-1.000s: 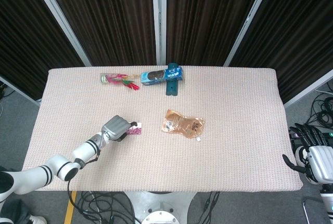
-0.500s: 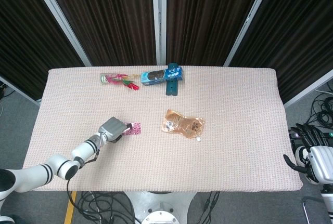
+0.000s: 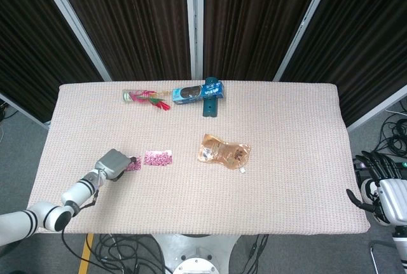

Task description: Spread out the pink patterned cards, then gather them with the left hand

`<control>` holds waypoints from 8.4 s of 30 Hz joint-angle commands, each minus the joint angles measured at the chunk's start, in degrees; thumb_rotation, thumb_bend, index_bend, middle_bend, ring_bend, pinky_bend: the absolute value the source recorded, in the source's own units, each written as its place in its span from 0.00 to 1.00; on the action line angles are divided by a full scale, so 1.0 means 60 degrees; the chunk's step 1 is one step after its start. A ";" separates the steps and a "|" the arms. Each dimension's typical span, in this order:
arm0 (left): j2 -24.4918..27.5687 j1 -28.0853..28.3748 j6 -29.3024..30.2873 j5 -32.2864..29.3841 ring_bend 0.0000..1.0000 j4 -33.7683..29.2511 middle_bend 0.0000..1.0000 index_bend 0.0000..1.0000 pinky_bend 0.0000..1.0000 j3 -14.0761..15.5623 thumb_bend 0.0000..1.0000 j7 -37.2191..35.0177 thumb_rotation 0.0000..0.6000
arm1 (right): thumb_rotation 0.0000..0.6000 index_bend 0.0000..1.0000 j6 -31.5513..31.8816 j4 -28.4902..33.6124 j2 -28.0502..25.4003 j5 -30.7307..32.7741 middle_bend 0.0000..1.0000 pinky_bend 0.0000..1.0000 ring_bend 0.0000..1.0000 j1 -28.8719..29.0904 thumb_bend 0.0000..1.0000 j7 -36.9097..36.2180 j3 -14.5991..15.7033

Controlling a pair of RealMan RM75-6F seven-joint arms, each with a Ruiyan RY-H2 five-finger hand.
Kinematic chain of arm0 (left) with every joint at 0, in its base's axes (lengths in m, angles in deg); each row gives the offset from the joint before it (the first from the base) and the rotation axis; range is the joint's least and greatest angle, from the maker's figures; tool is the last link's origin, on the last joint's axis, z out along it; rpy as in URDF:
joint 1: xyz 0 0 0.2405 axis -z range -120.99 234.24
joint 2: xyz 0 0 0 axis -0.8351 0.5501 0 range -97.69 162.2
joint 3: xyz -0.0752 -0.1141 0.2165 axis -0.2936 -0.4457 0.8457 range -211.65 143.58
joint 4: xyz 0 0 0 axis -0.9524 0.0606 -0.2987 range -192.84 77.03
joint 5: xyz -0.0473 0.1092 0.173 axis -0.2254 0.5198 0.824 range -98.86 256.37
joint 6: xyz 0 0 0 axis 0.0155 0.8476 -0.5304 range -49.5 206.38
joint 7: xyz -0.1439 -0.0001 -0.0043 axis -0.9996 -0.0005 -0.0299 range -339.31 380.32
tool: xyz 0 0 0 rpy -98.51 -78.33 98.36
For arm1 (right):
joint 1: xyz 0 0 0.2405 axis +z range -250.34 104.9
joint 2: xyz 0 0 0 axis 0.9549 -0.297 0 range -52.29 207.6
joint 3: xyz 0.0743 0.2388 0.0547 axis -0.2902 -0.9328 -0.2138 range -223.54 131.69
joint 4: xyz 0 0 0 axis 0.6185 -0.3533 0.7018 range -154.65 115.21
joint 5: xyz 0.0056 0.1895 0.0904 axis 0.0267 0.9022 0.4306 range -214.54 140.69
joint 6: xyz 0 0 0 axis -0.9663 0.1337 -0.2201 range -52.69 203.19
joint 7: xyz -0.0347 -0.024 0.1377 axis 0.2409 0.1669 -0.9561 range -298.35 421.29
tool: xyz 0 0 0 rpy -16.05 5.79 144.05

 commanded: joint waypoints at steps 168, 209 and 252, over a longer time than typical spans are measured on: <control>-0.3837 0.1227 0.2139 -0.4900 0.93 0.1770 0.89 0.49 0.98 -0.1869 0.26 0.2015 1.00 | 0.78 0.13 -0.0032 -0.0342 -0.0008 0.0330 0.09 0.00 0.01 -0.0323 0.22 -0.0364 -0.0043; -0.1626 -0.0603 0.2939 -0.4199 0.93 -0.0131 0.89 0.45 0.98 -0.1115 0.26 0.1395 1.00 | 0.78 0.13 0.0183 -0.0239 0.0001 -0.0004 0.09 0.00 0.00 -0.0218 0.22 -0.0382 -0.0028; -0.2027 -0.0245 0.2947 -0.2724 0.93 -0.1023 0.89 0.36 0.98 -0.1088 0.25 0.1753 1.00 | 0.78 0.13 0.0304 -0.0329 0.0008 0.0095 0.09 0.00 0.00 -0.0368 0.22 -0.0469 -0.0008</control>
